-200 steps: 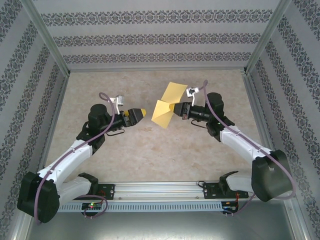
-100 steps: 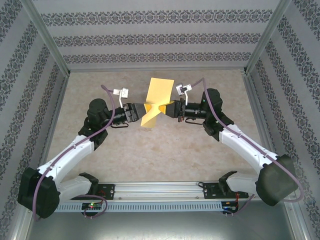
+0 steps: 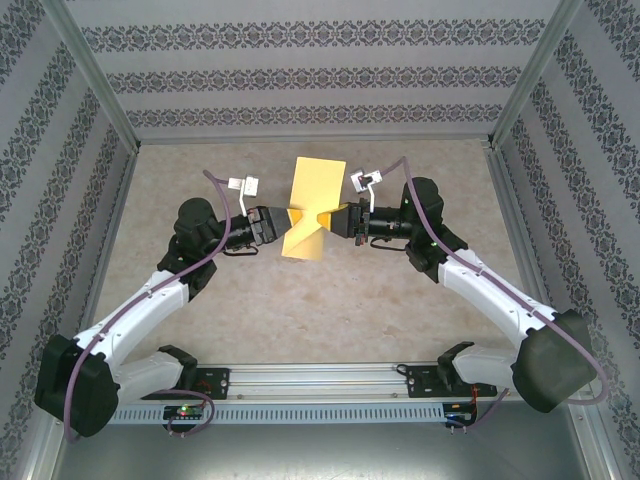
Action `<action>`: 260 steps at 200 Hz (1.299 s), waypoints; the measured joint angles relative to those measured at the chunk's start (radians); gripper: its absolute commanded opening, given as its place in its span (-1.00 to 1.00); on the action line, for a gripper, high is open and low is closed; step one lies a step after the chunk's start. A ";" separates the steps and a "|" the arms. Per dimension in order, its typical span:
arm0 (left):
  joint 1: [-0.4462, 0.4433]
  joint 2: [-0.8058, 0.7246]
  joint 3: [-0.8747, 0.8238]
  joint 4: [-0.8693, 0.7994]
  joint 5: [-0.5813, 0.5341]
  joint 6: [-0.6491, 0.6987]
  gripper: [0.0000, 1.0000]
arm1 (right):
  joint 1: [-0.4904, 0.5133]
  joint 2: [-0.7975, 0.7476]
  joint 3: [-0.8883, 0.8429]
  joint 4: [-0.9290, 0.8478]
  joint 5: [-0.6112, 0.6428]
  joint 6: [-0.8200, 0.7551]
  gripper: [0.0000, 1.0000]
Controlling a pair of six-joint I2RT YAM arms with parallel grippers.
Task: Fold a paper plane with a square sheet of paper (fold left side to right side)
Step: Turn over the paper at the center of the table.
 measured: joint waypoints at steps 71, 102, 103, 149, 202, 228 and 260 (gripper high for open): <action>-0.011 -0.023 0.007 -0.083 -0.059 0.055 -0.82 | -0.011 -0.033 -0.002 -0.085 0.056 -0.035 -0.10; -0.067 -0.076 0.043 -0.309 -0.216 0.200 -0.96 | -0.050 -0.101 -0.001 -0.275 0.220 -0.128 0.23; -0.069 -0.077 0.044 -0.315 -0.221 0.206 -0.96 | -0.051 -0.103 -0.001 -0.282 0.227 -0.129 0.23; -0.290 -0.087 0.139 -0.676 -0.680 0.412 -1.00 | -0.117 -0.182 -0.002 -0.639 0.696 -0.241 0.69; -0.523 0.211 0.381 -1.147 -1.298 0.344 -0.88 | -0.228 -0.365 -0.126 -0.735 0.937 -0.231 0.96; -0.586 0.436 0.537 -1.372 -1.492 0.200 -0.84 | -0.255 -0.381 -0.141 -0.752 0.963 -0.231 0.95; -0.601 0.638 0.631 -1.519 -1.557 0.061 -0.91 | -0.263 -0.382 -0.145 -0.764 0.962 -0.231 0.95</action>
